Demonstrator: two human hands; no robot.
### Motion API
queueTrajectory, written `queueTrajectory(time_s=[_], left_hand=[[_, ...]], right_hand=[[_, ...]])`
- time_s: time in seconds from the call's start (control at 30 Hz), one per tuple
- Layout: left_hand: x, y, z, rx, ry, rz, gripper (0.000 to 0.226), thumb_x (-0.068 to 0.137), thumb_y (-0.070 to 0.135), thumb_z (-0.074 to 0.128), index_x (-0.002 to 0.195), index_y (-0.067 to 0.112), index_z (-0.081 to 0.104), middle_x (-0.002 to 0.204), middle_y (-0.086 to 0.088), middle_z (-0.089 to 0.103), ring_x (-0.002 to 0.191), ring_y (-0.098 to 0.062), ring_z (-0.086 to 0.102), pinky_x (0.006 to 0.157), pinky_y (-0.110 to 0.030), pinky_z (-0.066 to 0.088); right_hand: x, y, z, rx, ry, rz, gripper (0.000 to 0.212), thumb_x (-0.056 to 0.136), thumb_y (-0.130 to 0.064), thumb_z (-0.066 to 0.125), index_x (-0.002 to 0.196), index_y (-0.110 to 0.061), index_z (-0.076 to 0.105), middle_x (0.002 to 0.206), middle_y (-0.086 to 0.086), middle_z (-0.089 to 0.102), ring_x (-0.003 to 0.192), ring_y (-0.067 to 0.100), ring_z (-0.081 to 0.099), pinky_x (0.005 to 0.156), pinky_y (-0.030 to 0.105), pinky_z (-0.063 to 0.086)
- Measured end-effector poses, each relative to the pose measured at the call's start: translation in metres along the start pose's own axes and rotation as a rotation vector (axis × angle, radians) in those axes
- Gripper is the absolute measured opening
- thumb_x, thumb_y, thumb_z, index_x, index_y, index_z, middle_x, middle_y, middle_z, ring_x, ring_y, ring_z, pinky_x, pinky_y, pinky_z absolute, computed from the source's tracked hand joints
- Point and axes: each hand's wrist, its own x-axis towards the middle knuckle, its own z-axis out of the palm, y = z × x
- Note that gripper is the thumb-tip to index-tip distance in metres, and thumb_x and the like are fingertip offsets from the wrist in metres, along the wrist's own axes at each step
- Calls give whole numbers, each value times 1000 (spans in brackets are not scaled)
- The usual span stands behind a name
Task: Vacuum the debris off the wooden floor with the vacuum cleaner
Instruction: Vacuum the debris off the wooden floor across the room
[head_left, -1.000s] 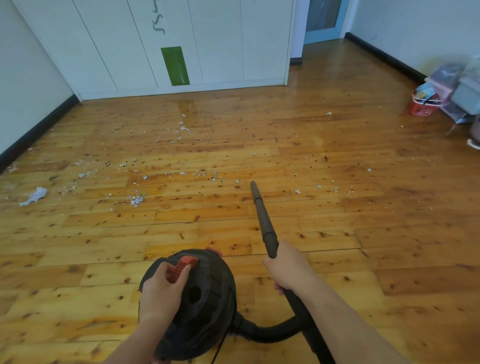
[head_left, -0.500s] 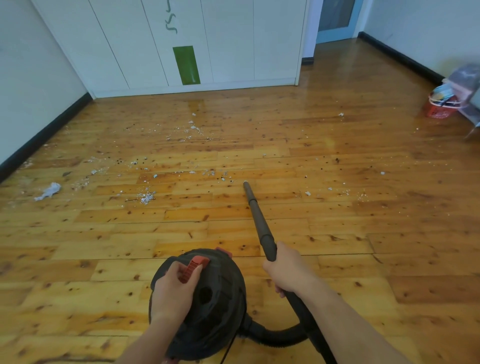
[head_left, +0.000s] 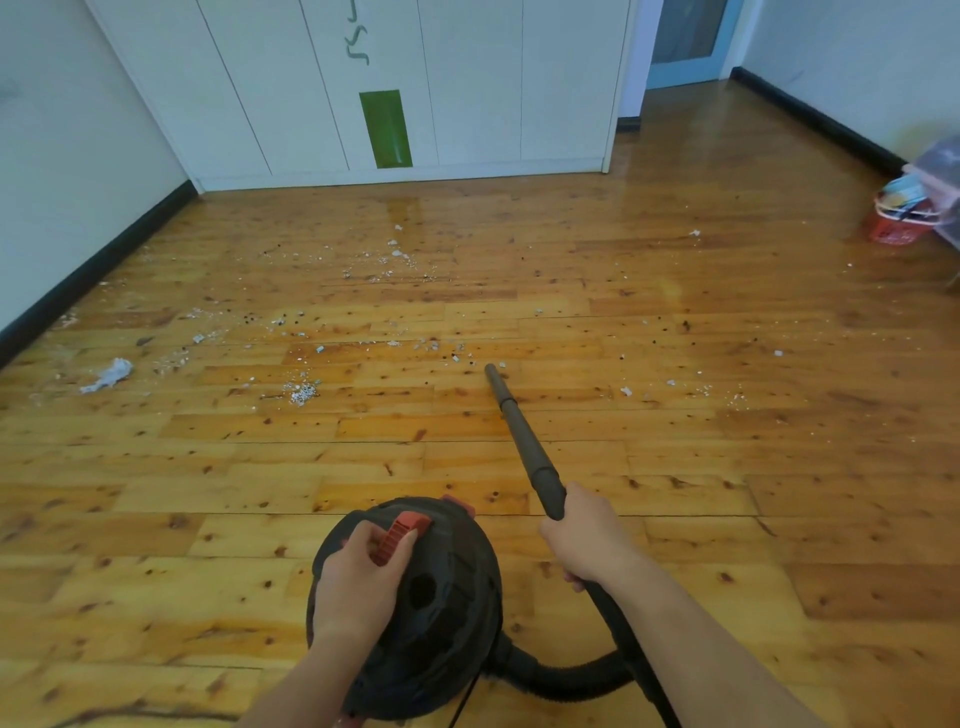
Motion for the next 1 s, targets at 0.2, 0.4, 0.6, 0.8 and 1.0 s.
queueTrajectory(time_s=[0.2, 0.4, 0.6, 0.8, 1.0], left_hand=[[0, 1, 0, 0, -2, -4, 30, 91, 53, 66, 84, 25, 59, 75, 2, 67, 66, -12, 64, 56, -27, 48], [1, 1, 0, 5, -1, 4, 30, 91, 54, 66, 84, 25, 59, 75, 3, 68, 67, -10, 65, 56, -25, 48], [1, 0, 0, -8, -12, 1, 30, 91, 53, 67, 86, 24, 60, 78, 2, 68, 68, -11, 66, 57, -25, 50], [1, -1, 0, -3, -7, 10, 29, 91, 52, 67, 87, 24, 60, 77, 2, 69, 68, -12, 66, 59, -29, 54], [2, -1, 1, 7, -10, 12, 29, 92, 53, 66, 87, 25, 59, 76, 2, 69, 67, -11, 66, 57, -28, 53]], right_hand=[[-2, 2, -6, -22, 43, 32, 38, 105, -23, 51, 138, -8, 37, 93, 9, 65, 42, 11, 58, 37, 20, 44], [-3, 1, -5, 52, -13, 18, 45, 105, -20, 52, 145, -9, 33, 104, 13, 61, 47, 14, 57, 39, 22, 45], [-4, -1, -1, 57, -31, 3, 48, 104, -21, 53, 146, -11, 33, 102, 11, 61, 49, 14, 57, 41, 22, 46], [-5, -2, -3, 59, -27, 10, 49, 104, -21, 53, 148, -10, 33, 99, 9, 60, 50, 14, 58, 42, 21, 46], [-3, -1, -15, 45, 1, 6, 28, 104, -21, 51, 128, -8, 45, 87, 10, 64, 48, 17, 59, 44, 25, 49]])
